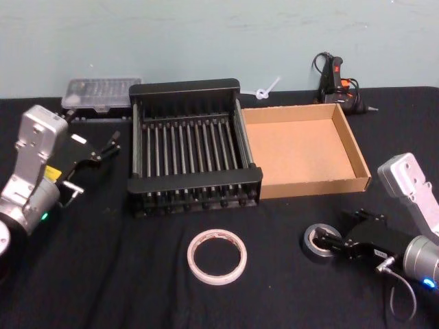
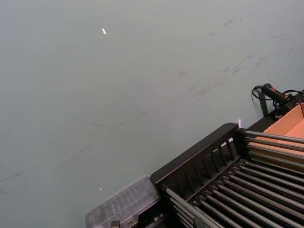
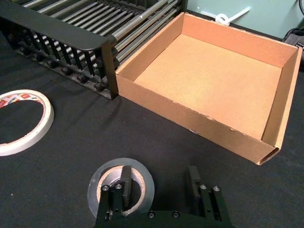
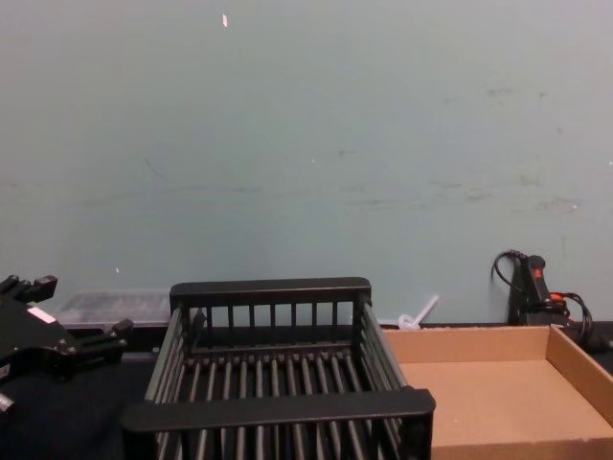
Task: Pick up the white tape and place it into the black box , Pick up the silver tape and place it into the brown box.
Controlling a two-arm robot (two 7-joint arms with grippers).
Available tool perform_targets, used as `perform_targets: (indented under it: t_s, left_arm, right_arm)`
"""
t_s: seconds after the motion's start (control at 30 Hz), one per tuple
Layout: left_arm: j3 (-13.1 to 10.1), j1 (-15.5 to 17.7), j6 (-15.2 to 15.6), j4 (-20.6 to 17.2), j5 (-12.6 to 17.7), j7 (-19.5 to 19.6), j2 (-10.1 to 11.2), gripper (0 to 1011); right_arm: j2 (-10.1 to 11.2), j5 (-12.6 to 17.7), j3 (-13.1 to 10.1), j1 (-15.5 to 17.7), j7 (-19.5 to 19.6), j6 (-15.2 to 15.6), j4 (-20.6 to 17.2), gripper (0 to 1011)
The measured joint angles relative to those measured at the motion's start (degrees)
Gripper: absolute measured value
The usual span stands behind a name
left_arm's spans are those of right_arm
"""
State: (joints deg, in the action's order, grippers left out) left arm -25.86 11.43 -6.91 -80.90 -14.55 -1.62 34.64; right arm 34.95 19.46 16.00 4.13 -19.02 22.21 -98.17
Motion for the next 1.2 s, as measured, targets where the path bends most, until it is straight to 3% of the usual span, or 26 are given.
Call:
perform_targets:
  t_s: [0.63, 1.2]
  left_arm:
    - [0.0, 0.0, 0.0, 0.0, 0.0, 0.0, 0.0, 1001]
    - [0.0, 0.0, 0.0, 0.0, 0.0, 0.0, 0.0, 1001]
  right_arm:
    - [0.1, 0.1, 0.0, 0.0, 0.1, -0.1, 0.0, 158]
    - [-0.1, 0.3, -1.1, 0.5, -1.1, -1.3, -0.9, 140]
